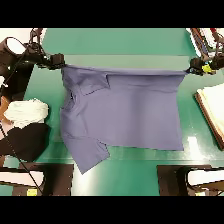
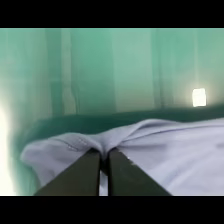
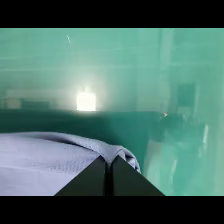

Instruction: Fold the shirts.

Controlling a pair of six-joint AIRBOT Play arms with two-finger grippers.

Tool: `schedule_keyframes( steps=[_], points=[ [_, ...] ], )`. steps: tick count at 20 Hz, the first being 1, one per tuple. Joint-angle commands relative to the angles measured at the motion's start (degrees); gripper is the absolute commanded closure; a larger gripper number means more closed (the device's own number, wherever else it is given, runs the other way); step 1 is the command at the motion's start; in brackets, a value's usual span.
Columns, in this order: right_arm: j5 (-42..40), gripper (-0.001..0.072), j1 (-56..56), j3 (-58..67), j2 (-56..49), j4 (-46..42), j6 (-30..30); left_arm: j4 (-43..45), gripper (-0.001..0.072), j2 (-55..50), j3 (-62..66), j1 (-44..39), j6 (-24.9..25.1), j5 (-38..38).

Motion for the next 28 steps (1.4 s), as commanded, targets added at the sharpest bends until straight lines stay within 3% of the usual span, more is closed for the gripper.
schedule_keyframes(
  steps=[1, 3, 8, 9, 10, 11, 12, 15, 18, 24, 28],
  points=[
    [2.1, 0.0699, 2.0, -2.9, 2.3, -7.4, 0.0, 3.9, 0.0679, -1.0, 0.5, 0.0, 0.1, -11.3],
    [1.2, 0.0699, 3.4, -9.9, 5.3, -8.3, 0.0, 3.9, 0.0679, -1.0, -3.6, 0.0, 0.1, -14.0],
    [-2.9, 0.0697, 5.0, -23.0, 9.6, -7.6, 0.0, 3.7, 0.0674, -1.0, -15.7, -0.1, -1.5, -11.3],
    [-2.5, 0.0693, 5.0, -23.9, 9.7, -5.9, 0.0, 3.7, 0.0441, -1.0, -16.2, -0.1, -1.8, -11.3],
    [-1.7, 0.0584, 4.5, -24.1, 9.6, -3.9, 0.0, 3.7, 0.0175, -0.9, -16.3, -0.1, -2.4, -11.6],
    [-0.9, 0.0413, 3.9, -23.9, 9.7, -2.1, 0.0, 3.8, 0.0165, -0.8, -16.3, -0.1, -2.9, -12.5],
    [0.6, 0.0364, 3.1, -22.9, 9.7, -0.5, 0.0, 4.5, 0.0166, -0.5, -16.3, -0.1, -2.9, -13.5],
    [3.9, 0.0364, 0.8, -22.2, 12.8, -0.3, 0.0, 9.6, 0.0166, 5.2, -19.4, -0.1, -4.0, -15.7],
    [2.9, 0.0364, -1.6, -26.2, 19.1, -0.3, 0.0, 11.3, 0.0166, 17.5, -31.3, -0.1, -5.9, -15.7],
    [1.3, 0.0364, -4.0, -32.9, 26.6, -0.3, 0.0, 5.8, 0.0166, 42.7, -59.8, -0.1, -9.9, -16.5],
    [0.7, 0.0364, -3.2, -33.5, 27.3, -0.2, 0.0, -1.9, 0.0166, 46.8, -68.4, -0.1, -9.9, -12.9]
  ],
)
